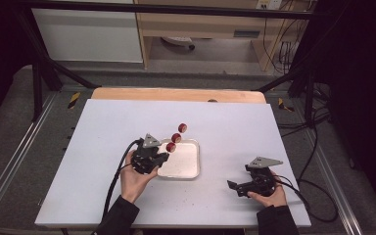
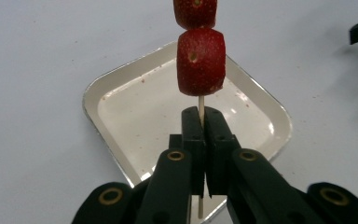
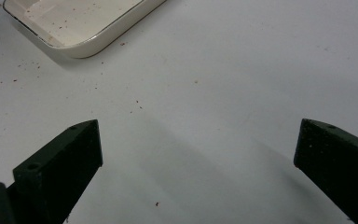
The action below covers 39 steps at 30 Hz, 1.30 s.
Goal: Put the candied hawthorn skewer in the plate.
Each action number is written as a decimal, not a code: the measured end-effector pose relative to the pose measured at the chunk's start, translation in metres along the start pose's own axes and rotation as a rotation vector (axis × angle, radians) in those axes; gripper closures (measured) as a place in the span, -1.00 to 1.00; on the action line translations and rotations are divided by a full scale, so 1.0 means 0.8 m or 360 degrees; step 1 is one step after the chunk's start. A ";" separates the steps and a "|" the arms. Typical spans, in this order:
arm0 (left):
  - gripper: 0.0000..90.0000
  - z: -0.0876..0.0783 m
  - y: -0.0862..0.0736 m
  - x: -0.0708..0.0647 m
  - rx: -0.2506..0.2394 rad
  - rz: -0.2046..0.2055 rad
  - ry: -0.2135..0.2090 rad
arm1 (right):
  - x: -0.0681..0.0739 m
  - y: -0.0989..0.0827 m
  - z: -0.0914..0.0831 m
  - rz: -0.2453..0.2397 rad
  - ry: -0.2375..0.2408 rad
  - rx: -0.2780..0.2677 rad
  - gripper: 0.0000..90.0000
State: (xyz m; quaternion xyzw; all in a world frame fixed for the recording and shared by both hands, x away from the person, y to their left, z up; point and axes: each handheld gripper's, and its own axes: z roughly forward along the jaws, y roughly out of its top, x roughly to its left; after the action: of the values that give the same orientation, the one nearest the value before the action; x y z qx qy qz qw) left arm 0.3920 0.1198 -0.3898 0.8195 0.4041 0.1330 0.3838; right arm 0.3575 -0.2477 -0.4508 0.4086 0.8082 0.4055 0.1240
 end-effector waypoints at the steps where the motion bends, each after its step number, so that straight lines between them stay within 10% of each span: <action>1: 0.96 0.003 0.001 0.000 0.0013 0.0002 0.0006 | 0.000 0.000 0.000 -0.0001 -0.0001 -0.0002 -0.96; 39: 0.95 0.058 -0.014 -0.010 0.0426 0.0059 0.0112 | 0.000 -0.002 0.003 0.0019 -0.0004 0.0029 -0.96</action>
State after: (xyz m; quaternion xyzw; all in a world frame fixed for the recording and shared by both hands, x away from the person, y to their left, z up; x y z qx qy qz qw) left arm 0.4050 0.0935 -0.4286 0.8655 0.4163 0.1136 0.2542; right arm 0.3578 -0.2467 -0.4535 0.4151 0.8093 0.3982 0.1190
